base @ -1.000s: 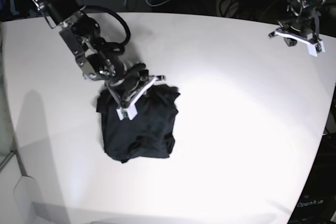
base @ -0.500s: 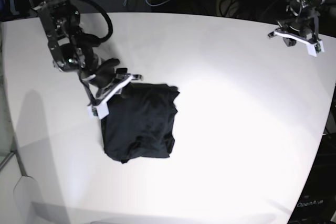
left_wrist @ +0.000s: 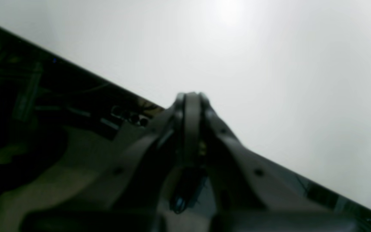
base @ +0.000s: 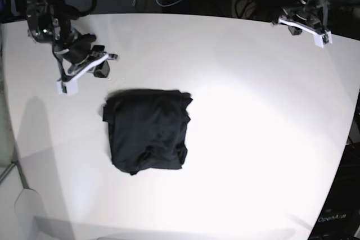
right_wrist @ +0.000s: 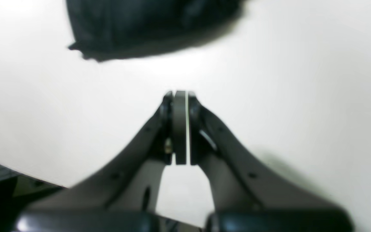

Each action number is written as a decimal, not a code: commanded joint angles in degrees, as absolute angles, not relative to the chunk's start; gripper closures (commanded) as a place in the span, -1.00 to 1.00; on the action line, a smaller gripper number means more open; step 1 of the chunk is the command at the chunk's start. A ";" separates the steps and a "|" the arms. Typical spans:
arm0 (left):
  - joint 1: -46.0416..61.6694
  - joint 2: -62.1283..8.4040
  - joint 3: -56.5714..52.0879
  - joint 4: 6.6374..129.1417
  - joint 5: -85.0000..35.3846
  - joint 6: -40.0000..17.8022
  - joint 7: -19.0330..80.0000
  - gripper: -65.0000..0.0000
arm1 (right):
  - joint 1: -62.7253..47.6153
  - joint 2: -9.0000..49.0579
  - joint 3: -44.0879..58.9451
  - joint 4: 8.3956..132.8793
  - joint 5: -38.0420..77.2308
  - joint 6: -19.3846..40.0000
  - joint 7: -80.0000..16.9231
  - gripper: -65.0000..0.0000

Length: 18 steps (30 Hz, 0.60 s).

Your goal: Fold the T-shirt properly

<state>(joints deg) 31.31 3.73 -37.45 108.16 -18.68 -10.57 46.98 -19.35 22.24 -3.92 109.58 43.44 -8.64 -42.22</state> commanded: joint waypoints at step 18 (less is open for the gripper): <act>37.67 4.79 -37.67 111.34 -19.21 -10.68 46.37 1.00 | -38.02 19.65 11.30 112.40 44.00 -8.22 -41.36 1.00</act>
<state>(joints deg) 36.77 4.93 -37.41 110.37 -19.09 -10.59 46.87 -37.60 18.98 10.98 111.44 43.86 -8.64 -42.02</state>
